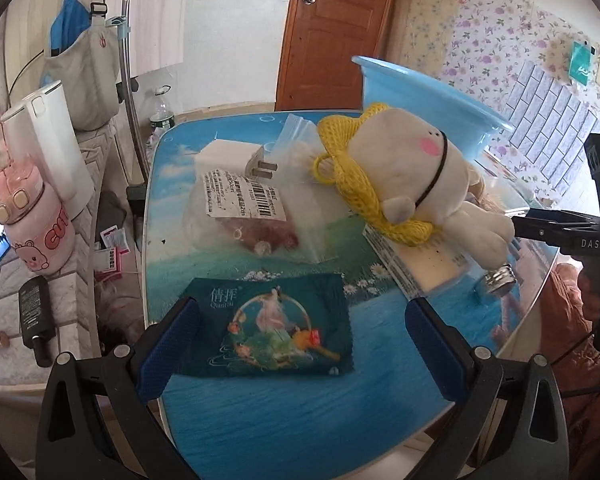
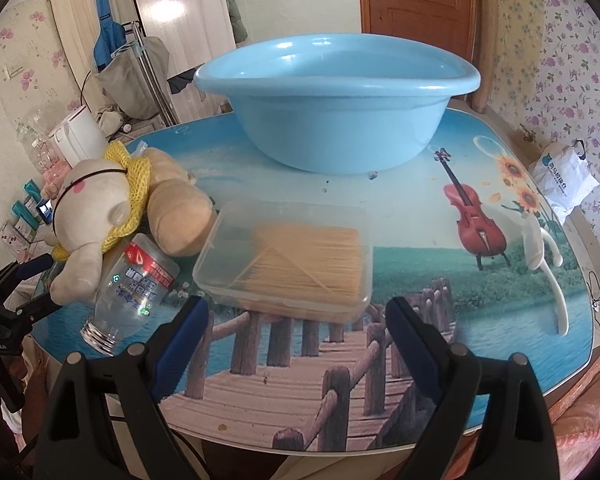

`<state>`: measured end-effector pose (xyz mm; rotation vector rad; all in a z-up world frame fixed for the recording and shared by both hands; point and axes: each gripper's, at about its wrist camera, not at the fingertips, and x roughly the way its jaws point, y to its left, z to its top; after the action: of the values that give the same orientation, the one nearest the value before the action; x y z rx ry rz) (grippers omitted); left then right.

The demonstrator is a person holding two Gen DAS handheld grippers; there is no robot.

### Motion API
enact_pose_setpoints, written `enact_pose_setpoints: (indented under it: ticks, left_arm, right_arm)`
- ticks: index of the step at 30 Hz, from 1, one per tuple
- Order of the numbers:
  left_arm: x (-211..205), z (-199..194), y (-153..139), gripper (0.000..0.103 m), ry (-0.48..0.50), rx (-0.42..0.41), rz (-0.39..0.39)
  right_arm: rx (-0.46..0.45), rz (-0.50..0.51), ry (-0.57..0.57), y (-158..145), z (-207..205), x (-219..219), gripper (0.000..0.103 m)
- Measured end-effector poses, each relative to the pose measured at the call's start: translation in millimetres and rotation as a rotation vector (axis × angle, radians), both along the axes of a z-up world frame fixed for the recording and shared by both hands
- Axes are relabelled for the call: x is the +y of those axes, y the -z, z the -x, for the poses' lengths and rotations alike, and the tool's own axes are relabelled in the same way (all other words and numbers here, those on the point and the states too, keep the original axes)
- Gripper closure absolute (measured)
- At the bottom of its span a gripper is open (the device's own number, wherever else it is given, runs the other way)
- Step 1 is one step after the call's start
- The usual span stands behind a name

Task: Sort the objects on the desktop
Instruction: 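Grasp the green packet with left gripper while right grasps the toothpick box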

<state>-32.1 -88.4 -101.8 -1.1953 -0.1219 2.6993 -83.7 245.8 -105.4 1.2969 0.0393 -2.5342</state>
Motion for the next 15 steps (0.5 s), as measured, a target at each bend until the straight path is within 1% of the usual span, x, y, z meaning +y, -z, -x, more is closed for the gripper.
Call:
enact_pose_setpoints:
  ticks: [4, 5, 7, 9, 10, 11, 13, 15]
  left_arm:
    - [3.1, 0.7, 0.3, 0.001, 0.007, 0.005, 0.007]
    - [4.3, 0.3, 0.1, 0.003, 0.011, 0.006, 0.007]
    - [6.7, -1.6, -1.3, 0.015, 0.015, 0.016, 0.011]
    - [9.1, -2.5, -4.2, 0.038, 0.027, 0.023, -0.004]
    - [9.4, -2.1, -4.9, 0.043, 0.031, 0.02, -0.014]
    - [10.1, -0.9, -5.4, 0.047, 0.037, 0.019, -0.024]
    - [14.2, -0.3, -5.4, 0.047, 0.054, 0.017, -0.027]
    - [20.8, -1.4, -5.4, 0.047, 0.074, 0.02, -0.02]
  right_arm:
    - [-0.003, 0.009, 0.018, 2.4, 3.2, -0.3, 0.011]
    - [-0.004, 0.009, 0.019, 2.9, 3.9, -1.3, 0.011]
    - [-0.002, 0.01, 0.017, 2.9, 4.2, -2.3, 0.011]
    - [0.0, 0.014, 0.009, 2.4, 4.6, -4.0, 0.011]
    - [0.003, 0.016, 0.005, 1.9, 4.7, -4.7, 0.01]
    - [0.006, 0.018, 0.001, 1.4, 5.1, -5.9, 0.01]
    - [0.007, 0.018, -0.004, 1.0, 5.5, -7.4, 0.006]
    - [0.008, 0.012, -0.004, 1.3, 7.5, -8.8, 0.006]
